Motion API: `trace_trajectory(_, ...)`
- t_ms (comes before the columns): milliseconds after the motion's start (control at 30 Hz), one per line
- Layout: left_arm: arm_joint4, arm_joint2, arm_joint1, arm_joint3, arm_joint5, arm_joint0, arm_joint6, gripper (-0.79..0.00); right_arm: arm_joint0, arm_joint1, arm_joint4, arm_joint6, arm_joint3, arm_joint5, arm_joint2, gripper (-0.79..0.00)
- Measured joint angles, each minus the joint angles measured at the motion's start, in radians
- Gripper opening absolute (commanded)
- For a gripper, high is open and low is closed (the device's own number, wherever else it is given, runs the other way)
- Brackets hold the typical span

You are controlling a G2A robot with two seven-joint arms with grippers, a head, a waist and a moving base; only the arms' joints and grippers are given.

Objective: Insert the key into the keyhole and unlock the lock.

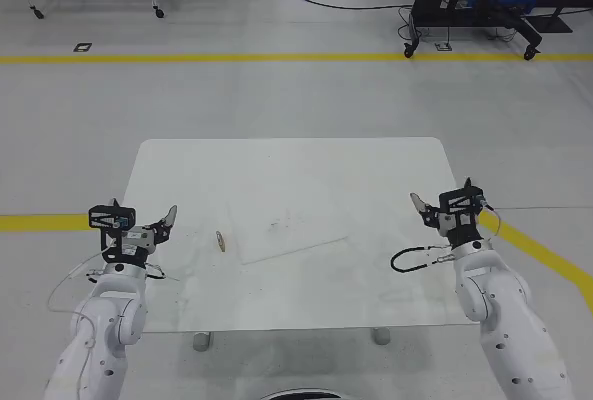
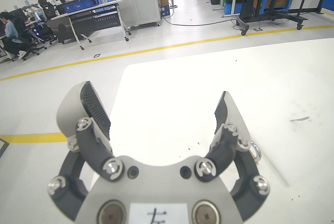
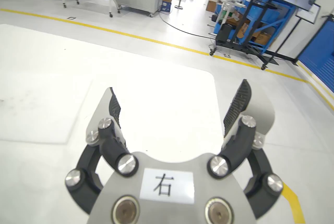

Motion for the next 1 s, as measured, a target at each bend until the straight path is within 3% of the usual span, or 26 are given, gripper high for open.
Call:
trace_trajectory(167,0.0,0.0,0.0,0.0,0.0,0.0,0.0,0.0,0.11,-0.005,-0.078,0.046,0.033,-0.118,-0.122,0.0)
trace_trajectory(467,0.0,0.0,0.0,0.0,0.0,0.0,0.0,0.0,0.366,-0.024,-0.079,0.037,0.238,-0.538,-0.357,0.0)
trace_trajectory(500,0.0,0.0,0.0,0.0,0.0,0.0,0.0,0.0,0.41,-0.032,-0.073,0.039,0.282,-0.59,-0.403,-0.025)
trace_trajectory(600,0.0,0.0,0.0,0.0,0.0,0.0,0.0,0.0,0.523,-0.059,-0.043,0.041,0.407,-0.692,-0.519,-0.249)
trace_trajectory(667,0.0,0.0,0.0,0.0,0.0,0.0,0.0,0.0,0.586,-0.077,-0.026,0.032,0.479,-0.738,-0.581,-0.376)
trace_trajectory(733,0.0,0.0,0.0,0.0,0.0,0.0,0.0,0.0,0.65,-0.097,-0.011,0.016,0.558,-0.782,-0.641,-0.348)
trace_trajectory(800,0.0,0.0,0.0,0.0,0.0,0.0,0.0,0.0,0.707,-0.117,-0.001,0.012,0.632,-0.792,-0.691,-0.403)
trace_trajectory(933,0.0,0.0,0.0,0.0,0.0,0.0,0.0,0.0,0.795,-0.159,-0.013,0.024,0.745,-0.766,-0.779,-0.4)
trace_trajectory(1000,0.0,0.0,0.0,0.0,0.0,0.0,0.0,0.0,0.836,-0.182,-0.019,0.029,0.799,-0.747,-0.818,-0.308)
